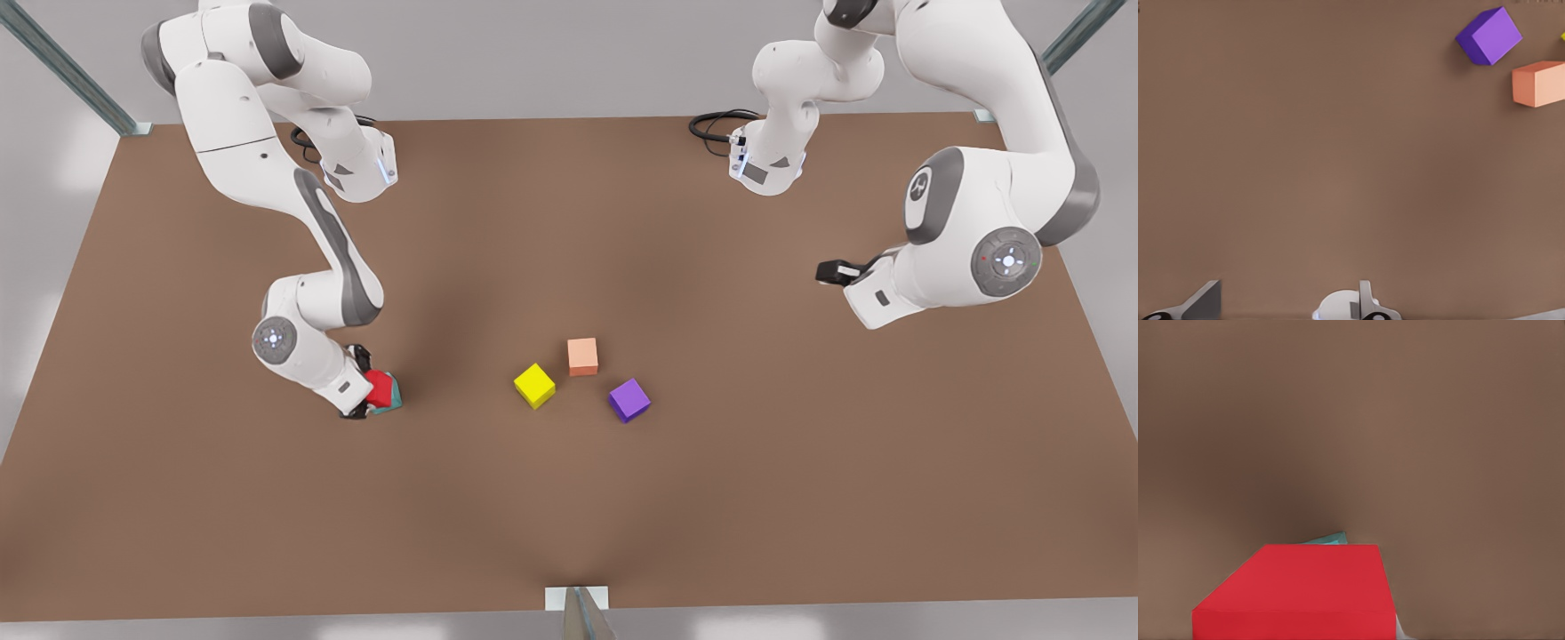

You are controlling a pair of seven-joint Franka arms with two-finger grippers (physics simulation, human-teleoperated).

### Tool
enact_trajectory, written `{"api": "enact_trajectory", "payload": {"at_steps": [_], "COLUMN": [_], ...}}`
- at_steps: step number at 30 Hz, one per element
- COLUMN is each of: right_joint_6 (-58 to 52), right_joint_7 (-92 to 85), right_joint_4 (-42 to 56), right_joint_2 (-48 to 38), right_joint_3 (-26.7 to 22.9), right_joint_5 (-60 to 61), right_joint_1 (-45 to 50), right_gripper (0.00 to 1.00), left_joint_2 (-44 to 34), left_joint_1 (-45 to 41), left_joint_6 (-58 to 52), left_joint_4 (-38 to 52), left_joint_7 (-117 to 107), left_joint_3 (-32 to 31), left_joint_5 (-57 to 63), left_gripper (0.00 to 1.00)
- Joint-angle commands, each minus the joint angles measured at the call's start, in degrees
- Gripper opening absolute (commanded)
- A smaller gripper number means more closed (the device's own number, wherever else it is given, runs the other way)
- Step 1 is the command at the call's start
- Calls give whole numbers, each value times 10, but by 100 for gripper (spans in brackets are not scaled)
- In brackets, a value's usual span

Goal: Pick up red wooden cube and pass to hand red wooden cube and place in blue wooden cube

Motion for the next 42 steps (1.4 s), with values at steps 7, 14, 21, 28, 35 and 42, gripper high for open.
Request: {"api": "enact_trajectory", "payload": {"at_steps": [7,14,21,28,35,42], "right_joint_6": [33,29,29,25,24,-19], "right_joint_7": [115,107,115,115,115,114], "right_joint_4": [-10,-27,-36,-39,-26,-14], "right_joint_2": [-1,-14,-9,-12,-15,-33], "right_joint_3": [0,-2,-4,-3,-3,-3], "right_joint_5": [-2,-19,-19,-19,-20,-19], "right_joint_1": [4,3,6,9,8,2], "right_gripper": [63,63,100,100,100,100], "left_joint_2": [0,2,-1,0,0,1], "left_joint_1": [2,0,-3,-3,-2,0], "left_joint_6": [10,10,4,4,4,4], "left_joint_4": [2,0,1,1,0,0], "left_joint_7": [-39,-39,-47,-48,-48,-48], "left_joint_3": [0,0,-1,-5,-8,-9], "left_joint_5": [-2,-3,-1,-2,-1,-1], "left_gripper": [100,100,100,100,100,100]}}
